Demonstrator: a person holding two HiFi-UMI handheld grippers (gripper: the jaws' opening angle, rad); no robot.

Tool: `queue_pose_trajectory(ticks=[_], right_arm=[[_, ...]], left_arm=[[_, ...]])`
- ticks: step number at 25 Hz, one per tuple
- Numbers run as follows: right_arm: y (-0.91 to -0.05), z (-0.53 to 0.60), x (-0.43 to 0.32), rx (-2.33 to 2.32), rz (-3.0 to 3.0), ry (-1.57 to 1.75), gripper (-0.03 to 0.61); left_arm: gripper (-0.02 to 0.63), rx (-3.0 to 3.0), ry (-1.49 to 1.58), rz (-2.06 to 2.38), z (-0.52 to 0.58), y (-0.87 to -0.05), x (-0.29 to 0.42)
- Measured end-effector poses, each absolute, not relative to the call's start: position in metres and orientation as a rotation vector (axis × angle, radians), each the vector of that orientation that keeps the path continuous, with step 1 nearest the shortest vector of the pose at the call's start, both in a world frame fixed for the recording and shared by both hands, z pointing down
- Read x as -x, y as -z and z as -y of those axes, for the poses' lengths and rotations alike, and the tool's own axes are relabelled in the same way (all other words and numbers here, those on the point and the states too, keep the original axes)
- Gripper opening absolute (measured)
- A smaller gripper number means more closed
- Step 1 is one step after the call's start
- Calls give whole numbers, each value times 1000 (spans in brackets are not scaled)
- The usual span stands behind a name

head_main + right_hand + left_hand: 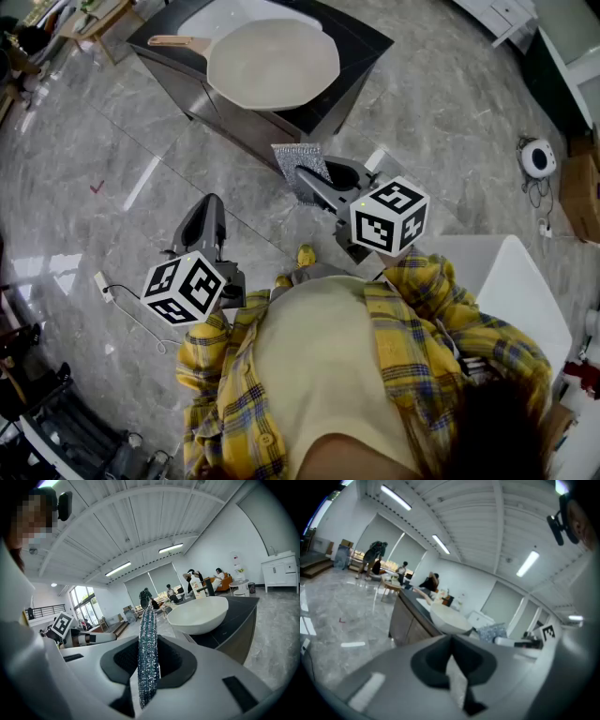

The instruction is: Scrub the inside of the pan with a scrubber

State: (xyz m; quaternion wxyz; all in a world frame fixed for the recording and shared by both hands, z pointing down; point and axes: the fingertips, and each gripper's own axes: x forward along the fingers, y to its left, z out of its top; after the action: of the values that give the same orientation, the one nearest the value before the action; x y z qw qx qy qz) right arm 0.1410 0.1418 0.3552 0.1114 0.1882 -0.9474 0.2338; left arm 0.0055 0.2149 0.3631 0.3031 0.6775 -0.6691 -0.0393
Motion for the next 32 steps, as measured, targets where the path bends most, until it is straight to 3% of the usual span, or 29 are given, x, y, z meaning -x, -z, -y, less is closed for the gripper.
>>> queue_pose_trajectory(ticks=[32], right_arm=[[-338,-75,-152,-482,2893,-798,83]], left_arm=[[6,-1909,72,1736,-123,-355,-24]])
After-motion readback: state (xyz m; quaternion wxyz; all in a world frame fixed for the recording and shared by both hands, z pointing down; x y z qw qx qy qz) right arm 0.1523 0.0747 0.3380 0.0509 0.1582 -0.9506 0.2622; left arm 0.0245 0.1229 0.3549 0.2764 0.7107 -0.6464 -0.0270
